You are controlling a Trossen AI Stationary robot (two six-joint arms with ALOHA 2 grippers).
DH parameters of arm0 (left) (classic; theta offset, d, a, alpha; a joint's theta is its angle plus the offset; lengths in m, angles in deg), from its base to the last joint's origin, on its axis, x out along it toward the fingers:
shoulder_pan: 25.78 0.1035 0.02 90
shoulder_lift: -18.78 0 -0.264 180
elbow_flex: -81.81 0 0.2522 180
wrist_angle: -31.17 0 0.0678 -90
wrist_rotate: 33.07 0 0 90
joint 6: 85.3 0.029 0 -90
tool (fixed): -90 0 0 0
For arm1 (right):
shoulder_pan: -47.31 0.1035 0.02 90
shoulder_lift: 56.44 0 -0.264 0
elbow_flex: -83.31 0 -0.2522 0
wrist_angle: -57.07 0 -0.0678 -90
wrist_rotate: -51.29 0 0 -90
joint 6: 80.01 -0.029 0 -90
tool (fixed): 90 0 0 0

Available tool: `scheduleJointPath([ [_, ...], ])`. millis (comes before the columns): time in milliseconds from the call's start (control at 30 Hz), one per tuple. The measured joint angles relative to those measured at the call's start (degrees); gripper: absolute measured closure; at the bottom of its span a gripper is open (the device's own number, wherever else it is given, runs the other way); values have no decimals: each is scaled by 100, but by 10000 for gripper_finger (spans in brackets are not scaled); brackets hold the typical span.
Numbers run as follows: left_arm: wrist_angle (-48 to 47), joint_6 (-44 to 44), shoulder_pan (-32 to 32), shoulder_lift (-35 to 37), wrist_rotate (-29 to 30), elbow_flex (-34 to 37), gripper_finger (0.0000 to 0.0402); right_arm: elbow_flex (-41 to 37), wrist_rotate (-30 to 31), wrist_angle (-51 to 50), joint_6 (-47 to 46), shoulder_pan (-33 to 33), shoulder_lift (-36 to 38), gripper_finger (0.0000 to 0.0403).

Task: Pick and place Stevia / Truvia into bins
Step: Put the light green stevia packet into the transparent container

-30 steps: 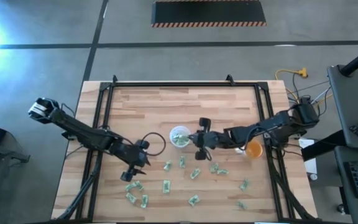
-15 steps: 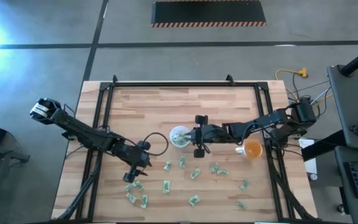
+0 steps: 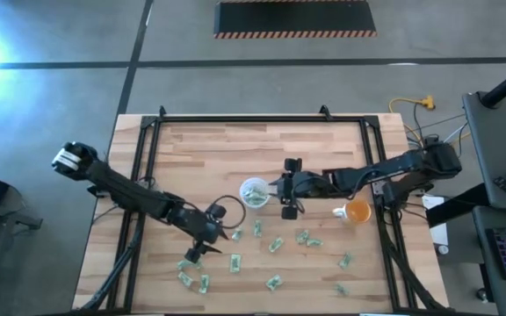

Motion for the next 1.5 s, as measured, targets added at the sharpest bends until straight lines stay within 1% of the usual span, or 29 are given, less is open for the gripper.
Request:
scheduleJointPath([
  [100, 246, 7, -2, -490, 203, 9, 207, 0, 7, -728, -546, 7, 365, 275],
  [200, 287, 100, 18, -901, 597, -75, 207, -48, 13, -1218, -936, 72, 623, 280],
  [300, 331, 268, 47, -1142, 905, -182, 207, -144, 11, -1236, -989, 179, 761, 284],
  [400, 600, 434, 88, -1250, 1036, -229, 207, -208, 7, -1226, -969, 242, 798, 287],
  [633, 893, 555, 165, -1246, 1150, -153, 207, -249, 7, -1141, -943, 238, 752, 296],
  [833, 932, 552, 274, -1375, 1176, -87, 207, -238, 7, -1086, -943, 237, 725, 304],
  [1233, 1094, 553, 407, -1713, 1034, -102, 207, -243, 5, -1071, -944, 238, 726, 320],
  [1367, 1089, 540, 434, -1739, 968, -89, 215, -243, 2, -1068, -942, 238, 727, 324],
  [1500, 1104, 536, 468, -1768, 833, -89, 236, -243, -2, -1068, -945, 238, 728, 322],
])
